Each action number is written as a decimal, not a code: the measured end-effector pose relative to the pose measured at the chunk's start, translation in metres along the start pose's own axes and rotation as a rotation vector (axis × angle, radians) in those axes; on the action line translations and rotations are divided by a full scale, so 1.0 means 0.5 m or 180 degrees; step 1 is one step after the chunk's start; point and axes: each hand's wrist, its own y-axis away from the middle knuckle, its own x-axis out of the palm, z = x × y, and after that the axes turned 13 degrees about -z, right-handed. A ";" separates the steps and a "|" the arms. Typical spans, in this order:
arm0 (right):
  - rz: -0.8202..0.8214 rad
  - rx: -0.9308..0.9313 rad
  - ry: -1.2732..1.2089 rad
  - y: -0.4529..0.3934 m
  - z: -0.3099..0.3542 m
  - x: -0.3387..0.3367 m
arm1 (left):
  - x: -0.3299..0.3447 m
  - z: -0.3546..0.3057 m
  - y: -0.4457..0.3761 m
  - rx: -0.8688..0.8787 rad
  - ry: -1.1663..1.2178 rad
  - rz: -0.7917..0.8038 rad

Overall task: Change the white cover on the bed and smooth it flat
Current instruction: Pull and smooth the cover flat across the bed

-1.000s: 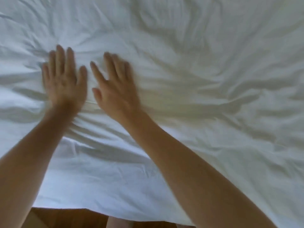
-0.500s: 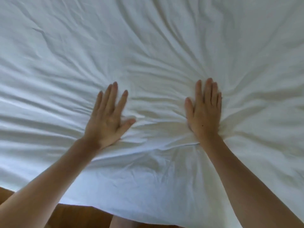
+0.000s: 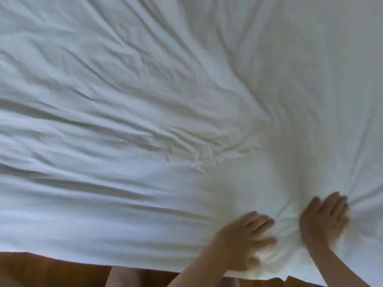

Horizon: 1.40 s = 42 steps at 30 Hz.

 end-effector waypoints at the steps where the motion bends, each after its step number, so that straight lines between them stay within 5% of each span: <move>1: 0.0031 0.0147 -0.0045 -0.003 -0.001 -0.003 | -0.011 -0.001 -0.006 0.0046 0.0064 0.0012; 3: -0.0062 0.0536 -0.0380 -0.016 0.043 -0.014 | -0.053 0.020 -0.009 -0.0111 0.0456 -0.0307; 5: -0.0368 0.0396 -0.0787 -0.033 0.125 -0.027 | -0.107 0.082 -0.010 -0.0759 0.0554 -0.1149; 7: -0.0710 -0.0497 -0.1230 -0.037 0.235 -0.048 | -0.182 0.186 -0.008 -0.1445 0.0275 -0.2325; 9: -0.0933 -0.1578 -0.1533 -0.023 0.370 -0.073 | -0.265 0.318 0.013 -0.2101 -0.0429 -0.2766; 14: -0.0633 -0.3413 -0.1320 0.119 0.673 -0.133 | -0.385 0.539 0.113 -0.3764 -0.1402 -0.2104; 18: -0.0217 -0.3357 -0.0878 0.137 0.695 -0.087 | -0.349 0.591 0.177 -0.3804 -0.1408 -0.1889; 27: -0.0781 -0.2478 -0.1168 -0.275 0.295 0.006 | -0.132 0.348 -0.234 -0.2945 -0.1459 -0.1615; 34: -0.0681 -0.1294 -0.0348 -0.728 -0.336 0.057 | 0.144 -0.036 -0.804 -0.1631 -0.0852 -0.1307; 38: -0.0364 -0.0387 -0.0120 -0.820 -0.688 0.064 | 0.296 -0.316 -0.962 -0.0625 -0.0303 -0.0613; 42: -0.0239 0.0034 0.0039 -0.805 -0.767 0.071 | 0.350 -0.482 -0.940 0.0419 -0.0226 0.0177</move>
